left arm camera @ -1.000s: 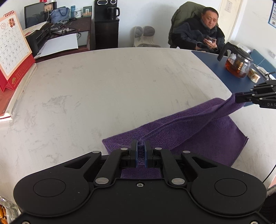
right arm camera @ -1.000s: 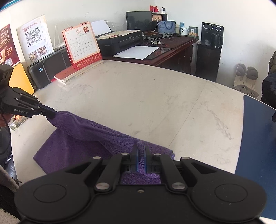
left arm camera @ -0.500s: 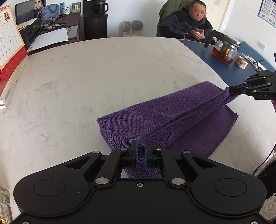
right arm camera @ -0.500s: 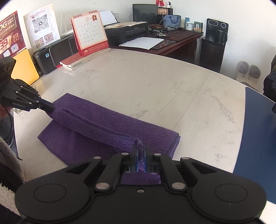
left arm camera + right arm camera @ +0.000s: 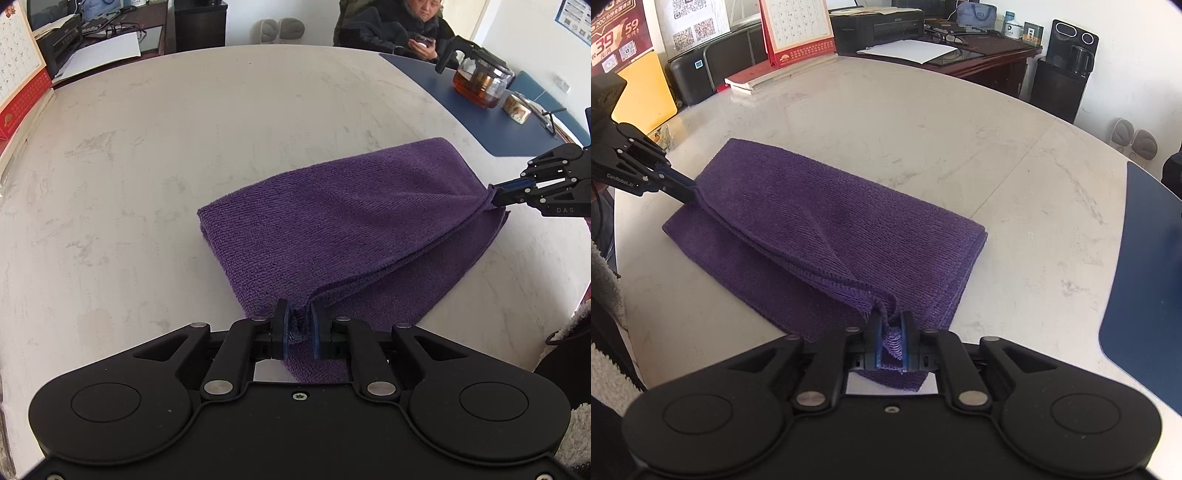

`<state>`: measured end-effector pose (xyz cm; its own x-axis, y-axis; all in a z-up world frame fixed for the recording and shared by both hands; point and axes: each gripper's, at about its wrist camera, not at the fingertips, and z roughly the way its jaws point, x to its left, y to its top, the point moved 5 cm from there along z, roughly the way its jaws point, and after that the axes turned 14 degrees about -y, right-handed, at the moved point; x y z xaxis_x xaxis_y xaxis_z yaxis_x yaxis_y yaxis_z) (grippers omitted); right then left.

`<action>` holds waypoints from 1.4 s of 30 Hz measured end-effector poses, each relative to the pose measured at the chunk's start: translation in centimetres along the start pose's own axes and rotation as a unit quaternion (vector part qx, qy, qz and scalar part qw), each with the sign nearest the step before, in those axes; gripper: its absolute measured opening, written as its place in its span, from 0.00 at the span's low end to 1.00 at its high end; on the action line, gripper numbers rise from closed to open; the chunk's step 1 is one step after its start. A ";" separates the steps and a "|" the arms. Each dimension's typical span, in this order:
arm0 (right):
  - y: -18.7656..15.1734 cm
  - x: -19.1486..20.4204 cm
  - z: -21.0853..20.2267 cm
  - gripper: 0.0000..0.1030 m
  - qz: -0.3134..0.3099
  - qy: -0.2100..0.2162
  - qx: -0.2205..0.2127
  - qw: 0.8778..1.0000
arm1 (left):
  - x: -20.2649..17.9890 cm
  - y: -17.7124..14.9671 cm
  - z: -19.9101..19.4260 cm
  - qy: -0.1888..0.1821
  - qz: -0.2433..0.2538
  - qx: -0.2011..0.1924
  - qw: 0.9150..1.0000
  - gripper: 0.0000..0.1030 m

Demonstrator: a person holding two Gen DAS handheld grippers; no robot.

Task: Fold towel
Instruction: 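Fold the held corners over onto the towel with both grippers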

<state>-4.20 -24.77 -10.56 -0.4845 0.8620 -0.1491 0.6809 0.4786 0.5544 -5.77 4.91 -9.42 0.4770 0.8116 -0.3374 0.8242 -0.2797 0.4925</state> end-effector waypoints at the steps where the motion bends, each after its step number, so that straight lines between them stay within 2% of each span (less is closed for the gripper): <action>1: -0.2 0.0 -0.1 0.07 -0.002 -0.001 0.002 1.000 | -0.2 -0.2 0.0 -0.001 0.001 0.002 1.000 0.11; 13: -2.7 -1.1 -0.7 0.08 -0.024 -0.025 0.030 0.999 | -1.6 -2.5 -0.5 -0.009 -0.001 0.026 1.000 0.13; 18: -0.8 0.1 -1.8 0.08 -0.040 -0.011 0.003 0.999 | -1.9 -3.4 -1.2 -0.003 -0.009 0.025 1.000 0.13; 23: 1.2 1.3 -3.0 0.21 -0.057 0.004 -0.025 0.998 | -1.6 -2.3 -1.9 0.012 -0.006 0.007 1.000 0.14; 27: 2.6 5.1 -1.7 0.26 -0.123 0.036 -0.030 0.991 | -1.4 -1.6 -1.5 0.015 -0.004 0.010 1.000 0.15; 30: 3.3 6.4 -0.8 0.30 -0.155 0.048 -0.031 0.986 | -1.1 -1.5 -1.1 0.021 -0.012 0.014 1.000 0.19; 37: 3.4 6.4 0.7 0.32 -0.155 0.068 -0.009 0.986 | -0.4 -1.1 -0.2 0.028 -0.033 0.026 0.999 0.30; 42: 3.5 6.3 1.7 0.32 -0.152 0.079 0.001 0.985 | -0.1 -0.7 0.4 0.028 -0.043 0.032 0.998 0.29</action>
